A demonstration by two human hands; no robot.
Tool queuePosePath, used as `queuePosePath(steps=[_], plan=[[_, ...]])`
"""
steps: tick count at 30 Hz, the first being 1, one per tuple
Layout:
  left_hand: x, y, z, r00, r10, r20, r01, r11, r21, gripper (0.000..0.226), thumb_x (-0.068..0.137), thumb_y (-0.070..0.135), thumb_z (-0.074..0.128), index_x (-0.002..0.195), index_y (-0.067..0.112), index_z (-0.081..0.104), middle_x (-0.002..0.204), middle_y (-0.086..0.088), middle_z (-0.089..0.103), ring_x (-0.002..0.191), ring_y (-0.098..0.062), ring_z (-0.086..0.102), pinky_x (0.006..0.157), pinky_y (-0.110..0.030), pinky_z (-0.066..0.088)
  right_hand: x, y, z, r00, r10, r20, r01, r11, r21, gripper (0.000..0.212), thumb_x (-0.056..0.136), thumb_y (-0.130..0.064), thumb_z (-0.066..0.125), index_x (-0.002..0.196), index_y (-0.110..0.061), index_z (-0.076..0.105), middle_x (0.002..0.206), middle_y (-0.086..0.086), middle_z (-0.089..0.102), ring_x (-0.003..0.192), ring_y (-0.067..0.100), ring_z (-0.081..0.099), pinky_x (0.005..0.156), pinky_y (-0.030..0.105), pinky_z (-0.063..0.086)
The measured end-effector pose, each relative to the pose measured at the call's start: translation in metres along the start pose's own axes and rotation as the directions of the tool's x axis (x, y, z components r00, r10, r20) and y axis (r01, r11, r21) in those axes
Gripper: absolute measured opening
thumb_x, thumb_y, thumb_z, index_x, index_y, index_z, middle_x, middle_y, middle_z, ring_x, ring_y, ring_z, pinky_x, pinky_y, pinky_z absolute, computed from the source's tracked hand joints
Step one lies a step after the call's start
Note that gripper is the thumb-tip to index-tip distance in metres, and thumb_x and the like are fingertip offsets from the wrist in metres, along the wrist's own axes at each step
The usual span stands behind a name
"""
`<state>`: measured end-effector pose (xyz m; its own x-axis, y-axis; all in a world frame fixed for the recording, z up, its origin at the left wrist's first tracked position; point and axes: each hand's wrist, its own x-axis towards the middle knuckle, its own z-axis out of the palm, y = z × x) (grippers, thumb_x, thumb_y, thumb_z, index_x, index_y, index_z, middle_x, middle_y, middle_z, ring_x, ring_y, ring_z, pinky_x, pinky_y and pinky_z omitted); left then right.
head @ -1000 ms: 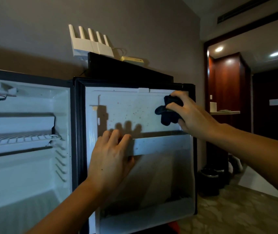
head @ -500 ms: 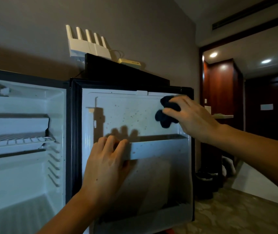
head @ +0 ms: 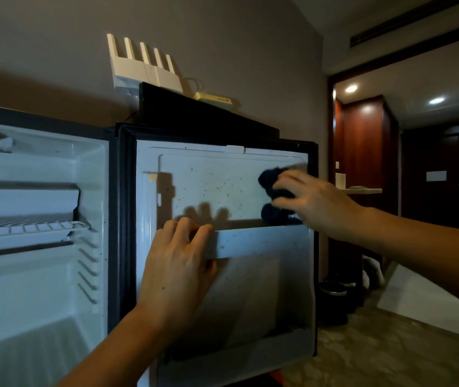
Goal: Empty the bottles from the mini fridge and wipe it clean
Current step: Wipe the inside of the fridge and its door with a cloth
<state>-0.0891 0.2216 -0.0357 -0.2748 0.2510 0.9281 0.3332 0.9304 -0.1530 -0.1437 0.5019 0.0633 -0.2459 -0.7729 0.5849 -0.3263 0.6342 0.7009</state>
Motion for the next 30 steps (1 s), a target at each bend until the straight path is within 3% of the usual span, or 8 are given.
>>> queuePosePath(steps=[5, 9, 11, 15, 17, 23, 27, 30], plan=[[0.0, 0.0, 0.004, 1.0, -0.023, 0.021, 0.024, 1.0, -0.01, 0.053, 0.069, 0.041, 0.074, 0.114, 0.019, 0.058, 0.104, -0.004, 0.054, 0.093, -0.019, 0.048, 0.077, -0.031, 0.043, -0.001, 0.012, -0.013, 0.966, -0.207, 0.152, 0.219, 0.973, -0.069, 0.043, 0.072, -0.009, 0.078, 0.113, -0.017, 0.069, 0.131, 0.011, 0.057, 0.13, 0.032, 0.047, 0.104, 0.048, 0.045], [0.0, 0.001, 0.003, 0.999, -0.026, 0.024, 0.027, 1.0, -0.012, 0.057, 0.067, 0.04, 0.079, 0.115, 0.02, 0.057, 0.104, -0.004, 0.054, 0.093, -0.019, 0.049, 0.077, -0.032, 0.044, 0.017, 0.017, -0.014, 0.979, 0.201, -0.028, -0.199, 0.978, 0.068, 0.04, 0.075, -0.003, 0.073, 0.114, -0.009, 0.067, 0.134, 0.017, 0.051, 0.13, 0.037, 0.044, 0.099, 0.053, 0.048], [0.0, 0.001, 0.002, 1.0, -0.018, 0.012, 0.018, 1.0, -0.016, 0.056, 0.067, 0.038, 0.079, 0.115, 0.02, 0.056, 0.103, -0.004, 0.054, 0.092, -0.019, 0.049, 0.076, -0.032, 0.044, 0.013, 0.007, -0.005, 0.964, 0.26, -0.048, -0.251, 0.957, 0.142, 0.039, 0.078, -0.002, 0.071, 0.116, -0.01, 0.066, 0.135, 0.016, 0.049, 0.132, 0.036, 0.042, 0.104, 0.051, 0.043], [0.001, 0.001, 0.003, 1.0, -0.022, 0.012, 0.023, 0.999, -0.025, 0.054, 0.068, 0.039, 0.076, 0.114, 0.019, 0.057, 0.103, -0.004, 0.053, 0.091, -0.019, 0.049, 0.076, -0.03, 0.042, -0.005, -0.001, -0.005, 0.987, -0.073, 0.146, 0.058, 0.993, 0.103, 0.038, 0.078, -0.009, 0.073, 0.114, -0.02, 0.068, 0.137, 0.009, 0.051, 0.135, 0.029, 0.041, 0.102, 0.045, 0.047], [0.0, 0.002, 0.004, 1.0, -0.028, 0.007, 0.028, 0.999, -0.022, 0.052, 0.069, 0.041, 0.074, 0.113, 0.018, 0.059, 0.101, -0.004, 0.053, 0.09, -0.019, 0.048, 0.076, -0.028, 0.04, -0.001, 0.008, -0.013, 0.973, -0.128, 0.192, 0.119, 0.991, 0.057, 0.039, 0.078, -0.014, 0.075, 0.115, -0.021, 0.067, 0.137, 0.008, 0.05, 0.133, 0.027, 0.042, 0.099, 0.043, 0.05], [-0.001, 0.002, 0.002, 1.0, -0.021, -0.001, 0.021, 1.0, -0.016, 0.051, 0.072, 0.04, 0.074, 0.115, 0.018, 0.058, 0.102, -0.004, 0.052, 0.092, -0.017, 0.045, 0.077, -0.028, 0.04, 0.019, 0.007, -0.006, 0.966, 0.258, -0.035, -0.252, 0.96, 0.123, 0.039, 0.075, -0.002, 0.075, 0.113, -0.01, 0.068, 0.135, 0.017, 0.048, 0.13, 0.037, 0.041, 0.095, 0.053, 0.05], [0.0, 0.002, 0.003, 1.0, -0.028, 0.012, 0.028, 0.999, -0.022, 0.047, 0.075, 0.042, 0.066, 0.115, 0.017, 0.058, 0.102, -0.004, 0.052, 0.092, -0.018, 0.046, 0.077, -0.029, 0.042, -0.002, -0.006, 0.001, 0.984, -0.083, 0.16, 0.079, 0.996, 0.03, 0.045, 0.073, -0.005, 0.077, 0.115, -0.018, 0.068, 0.137, 0.013, 0.049, 0.133, 0.035, 0.04, 0.094, 0.048, 0.052], [0.0, 0.002, 0.004, 0.999, -0.045, 0.025, 0.045, 0.999, -0.016, 0.048, 0.075, 0.042, 0.064, 0.116, 0.017, 0.058, 0.104, -0.004, 0.053, 0.093, -0.019, 0.047, 0.079, -0.03, 0.043, 0.007, 0.006, -0.01, 0.984, -0.077, 0.159, 0.078, 0.997, 0.003, 0.042, 0.074, -0.011, 0.076, 0.114, -0.018, 0.068, 0.136, 0.013, 0.051, 0.131, 0.033, 0.043, 0.09, 0.046, 0.054]])
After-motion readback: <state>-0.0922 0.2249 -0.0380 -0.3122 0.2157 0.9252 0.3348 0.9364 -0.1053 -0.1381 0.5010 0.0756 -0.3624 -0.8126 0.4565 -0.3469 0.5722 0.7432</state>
